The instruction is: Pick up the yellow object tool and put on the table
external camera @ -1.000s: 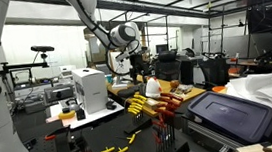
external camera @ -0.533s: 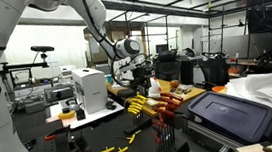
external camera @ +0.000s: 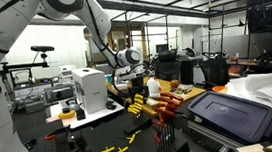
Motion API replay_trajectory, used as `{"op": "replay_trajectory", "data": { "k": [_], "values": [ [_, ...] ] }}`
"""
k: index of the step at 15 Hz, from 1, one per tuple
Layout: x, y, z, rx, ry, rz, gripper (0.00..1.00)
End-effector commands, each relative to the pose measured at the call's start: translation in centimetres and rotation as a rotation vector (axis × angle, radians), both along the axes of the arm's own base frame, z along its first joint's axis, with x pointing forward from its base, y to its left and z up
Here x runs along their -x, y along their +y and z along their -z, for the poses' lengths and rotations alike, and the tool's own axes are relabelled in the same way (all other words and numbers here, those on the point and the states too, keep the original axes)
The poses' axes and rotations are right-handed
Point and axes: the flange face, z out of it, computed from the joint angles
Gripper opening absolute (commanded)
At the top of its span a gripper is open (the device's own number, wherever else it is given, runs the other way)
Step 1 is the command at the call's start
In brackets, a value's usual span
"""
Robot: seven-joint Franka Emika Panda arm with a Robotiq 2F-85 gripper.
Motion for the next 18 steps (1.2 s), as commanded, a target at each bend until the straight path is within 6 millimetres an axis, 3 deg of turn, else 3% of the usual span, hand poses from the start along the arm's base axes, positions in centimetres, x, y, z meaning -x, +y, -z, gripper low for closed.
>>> {"op": "replay_trajectory", "data": {
  "k": [1, 18],
  "values": [
    [-0.18, -0.02, 0.17, -0.003, 0.001, 0.005, 1.00],
    [-0.46, -0.07, 0.44, -0.009, 0.001, 0.006, 1.00]
  ]
}}
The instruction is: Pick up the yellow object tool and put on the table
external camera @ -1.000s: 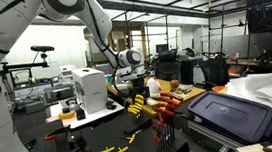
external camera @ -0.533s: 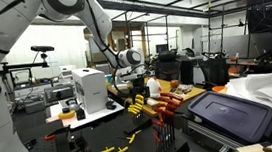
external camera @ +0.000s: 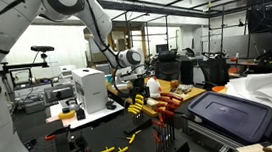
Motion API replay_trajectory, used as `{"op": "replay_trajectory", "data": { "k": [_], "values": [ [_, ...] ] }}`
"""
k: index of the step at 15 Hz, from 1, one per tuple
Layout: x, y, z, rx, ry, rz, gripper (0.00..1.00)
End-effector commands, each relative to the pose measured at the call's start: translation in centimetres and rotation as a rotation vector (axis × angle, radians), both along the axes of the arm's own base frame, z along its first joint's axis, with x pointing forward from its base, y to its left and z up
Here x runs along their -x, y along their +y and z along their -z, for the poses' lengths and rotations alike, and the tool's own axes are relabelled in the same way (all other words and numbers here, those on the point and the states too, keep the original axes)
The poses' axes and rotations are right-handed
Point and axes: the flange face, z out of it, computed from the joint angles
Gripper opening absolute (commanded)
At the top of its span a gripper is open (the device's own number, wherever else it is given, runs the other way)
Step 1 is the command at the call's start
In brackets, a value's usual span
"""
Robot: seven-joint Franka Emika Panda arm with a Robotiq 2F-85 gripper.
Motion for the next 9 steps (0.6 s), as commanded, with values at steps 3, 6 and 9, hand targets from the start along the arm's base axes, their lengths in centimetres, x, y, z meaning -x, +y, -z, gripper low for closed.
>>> {"op": "replay_trajectory", "data": {
  "k": [3, 6, 9],
  "values": [
    [0.7, 0.7, 0.7, -0.013, 0.011, -0.022, 1.00],
    [1.7, 1.3, 1.3, -0.042, 0.017, -0.040, 1.00],
    [3.2, 1.9, 1.9, -0.074, -0.004, -0.066, 1.00]
  ]
}}
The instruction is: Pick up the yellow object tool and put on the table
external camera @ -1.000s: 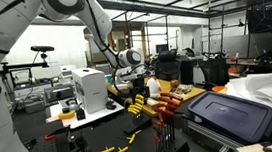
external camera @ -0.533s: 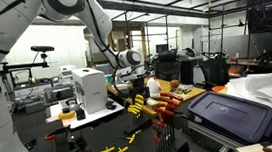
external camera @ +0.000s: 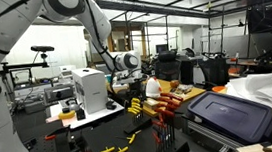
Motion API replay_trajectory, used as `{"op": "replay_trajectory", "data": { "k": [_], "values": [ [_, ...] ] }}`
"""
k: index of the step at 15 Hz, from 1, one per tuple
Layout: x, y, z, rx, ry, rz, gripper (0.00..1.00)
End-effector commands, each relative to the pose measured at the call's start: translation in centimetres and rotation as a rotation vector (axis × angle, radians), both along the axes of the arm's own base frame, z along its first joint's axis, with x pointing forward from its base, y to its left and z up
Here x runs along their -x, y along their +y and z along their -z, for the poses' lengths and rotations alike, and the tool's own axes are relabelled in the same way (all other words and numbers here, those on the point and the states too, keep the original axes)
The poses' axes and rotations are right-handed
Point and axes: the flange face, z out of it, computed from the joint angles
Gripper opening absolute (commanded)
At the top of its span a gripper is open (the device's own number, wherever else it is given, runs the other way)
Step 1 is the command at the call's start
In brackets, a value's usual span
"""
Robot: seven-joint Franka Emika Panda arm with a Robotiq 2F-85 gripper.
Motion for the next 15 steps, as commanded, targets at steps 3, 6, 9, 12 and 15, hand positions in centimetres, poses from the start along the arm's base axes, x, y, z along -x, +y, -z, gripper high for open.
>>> {"op": "replay_trajectory", "data": {
  "k": [3, 6, 9, 12, 15],
  "values": [
    [2.9, 0.2, 0.7, -0.082, -0.052, -0.033, 1.00],
    [3.8, 0.2, 1.7, -0.121, -0.087, -0.016, 1.00],
    [4.3, 0.7, 2.5, -0.157, -0.111, -0.005, 1.00],
    [4.4, 2.1, 2.7, -0.180, -0.132, -0.018, 1.00],
    [4.3, 3.8, 2.8, -0.212, -0.140, -0.038, 1.00]
  ]
}}
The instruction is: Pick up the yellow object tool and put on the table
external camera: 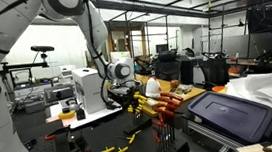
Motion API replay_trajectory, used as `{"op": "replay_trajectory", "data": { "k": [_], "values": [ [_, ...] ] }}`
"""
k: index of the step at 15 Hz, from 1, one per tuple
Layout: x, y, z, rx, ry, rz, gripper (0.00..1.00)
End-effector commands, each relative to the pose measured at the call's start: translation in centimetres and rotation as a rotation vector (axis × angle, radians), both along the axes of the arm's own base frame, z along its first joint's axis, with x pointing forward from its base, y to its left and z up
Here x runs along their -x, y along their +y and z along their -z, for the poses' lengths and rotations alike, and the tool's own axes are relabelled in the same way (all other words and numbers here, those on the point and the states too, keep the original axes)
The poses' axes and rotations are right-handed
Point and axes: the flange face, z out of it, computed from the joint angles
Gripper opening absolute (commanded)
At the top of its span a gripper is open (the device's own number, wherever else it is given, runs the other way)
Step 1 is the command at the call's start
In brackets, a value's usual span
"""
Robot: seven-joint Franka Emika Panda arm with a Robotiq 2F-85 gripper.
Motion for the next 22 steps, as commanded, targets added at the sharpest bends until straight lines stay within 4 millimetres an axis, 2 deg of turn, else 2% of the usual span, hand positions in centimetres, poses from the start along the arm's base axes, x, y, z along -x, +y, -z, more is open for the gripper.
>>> {"op": "replay_trajectory", "data": {
  "k": [1, 5, 10, 22],
  "values": [
    [0.5, 1.7, -0.5, -0.048, -0.017, -0.034, 1.00],
    [1.0, 2.8, 0.0, -0.070, -0.014, -0.048, 1.00],
    [1.9, 2.7, 1.4, -0.054, -0.035, -0.017, 1.00],
    [5.4, -0.2, 3.5, -0.081, -0.253, 0.134, 1.00]
  ]
}}
